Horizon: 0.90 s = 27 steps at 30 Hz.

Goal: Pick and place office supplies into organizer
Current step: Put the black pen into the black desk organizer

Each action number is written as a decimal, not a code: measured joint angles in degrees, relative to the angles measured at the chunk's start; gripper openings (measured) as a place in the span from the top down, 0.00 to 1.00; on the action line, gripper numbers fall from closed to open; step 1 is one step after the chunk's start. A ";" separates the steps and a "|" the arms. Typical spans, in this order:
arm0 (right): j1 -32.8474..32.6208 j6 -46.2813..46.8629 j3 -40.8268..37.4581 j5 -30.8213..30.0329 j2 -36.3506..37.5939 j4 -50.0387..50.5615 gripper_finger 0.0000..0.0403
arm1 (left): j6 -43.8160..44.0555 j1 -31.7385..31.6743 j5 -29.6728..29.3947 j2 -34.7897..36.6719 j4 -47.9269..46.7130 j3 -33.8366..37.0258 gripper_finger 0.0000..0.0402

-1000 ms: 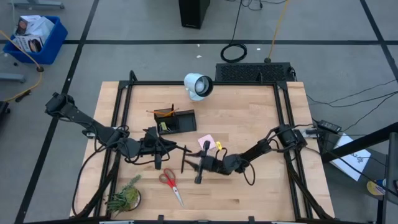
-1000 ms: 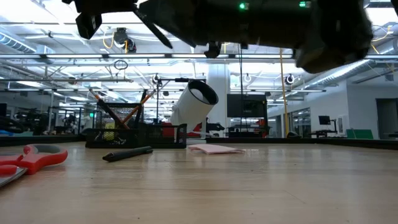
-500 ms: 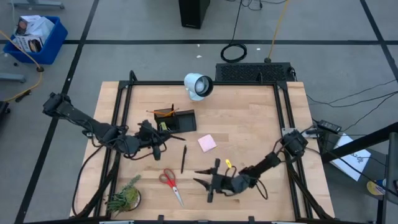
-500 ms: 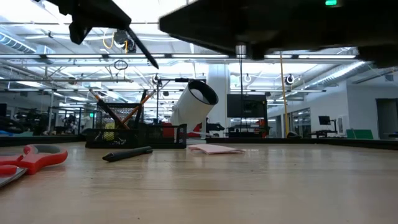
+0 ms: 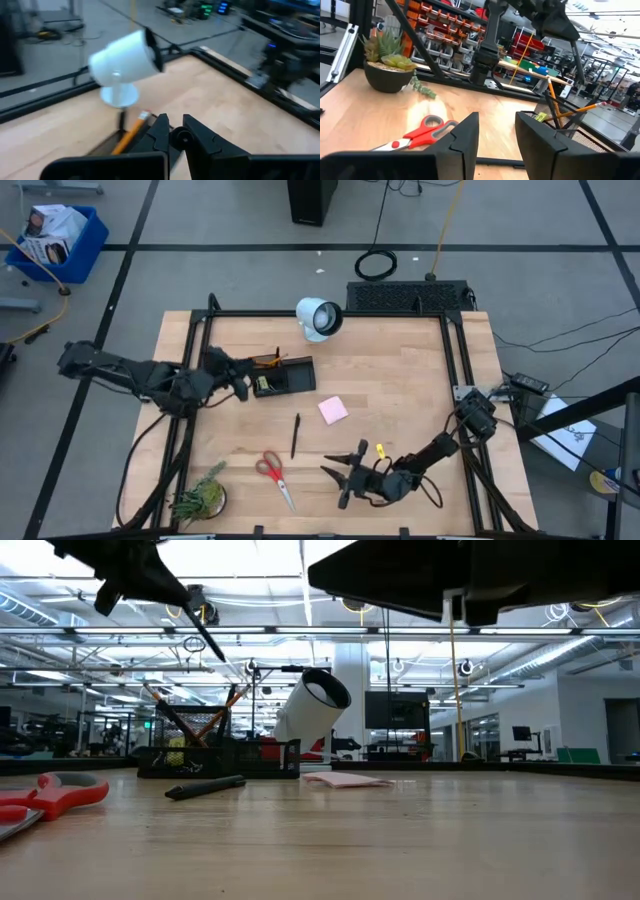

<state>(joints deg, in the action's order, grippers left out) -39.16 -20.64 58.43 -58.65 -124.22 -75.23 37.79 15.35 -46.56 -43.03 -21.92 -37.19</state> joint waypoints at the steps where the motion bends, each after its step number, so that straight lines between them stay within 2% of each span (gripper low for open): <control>1: 0.13 0.01 0.00 0.09 -0.02 0.03 0.71 | 0.31 -1.44 0.41 0.28 -0.94 -0.01 0.93; 7: 0.52 1.78 0.00 0.17 -0.02 0.01 0.71 | 2.00 -10.51 8.02 -0.35 -9.67 -2.80 0.93; 14: 0.77 2.07 0.00 0.29 -0.03 0.02 0.72 | 0.41 -17.91 13.78 -2.63 -15.91 -6.58 0.93; 22: 1.28 4.98 0.00 0.33 -0.04 0.03 0.72 | -1.45 -24.21 20.74 -10.35 -18.62 -10.22 0.93; 27: 1.29 4.98 0.00 0.37 -0.04 0.04 0.71 | -3.22 -26.83 21.66 -15.62 -18.21 -11.21 0.92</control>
<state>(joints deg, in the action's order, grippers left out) -37.87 -15.66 58.43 -58.28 -124.27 -75.18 34.57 -11.48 -24.90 -58.65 -40.13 -48.40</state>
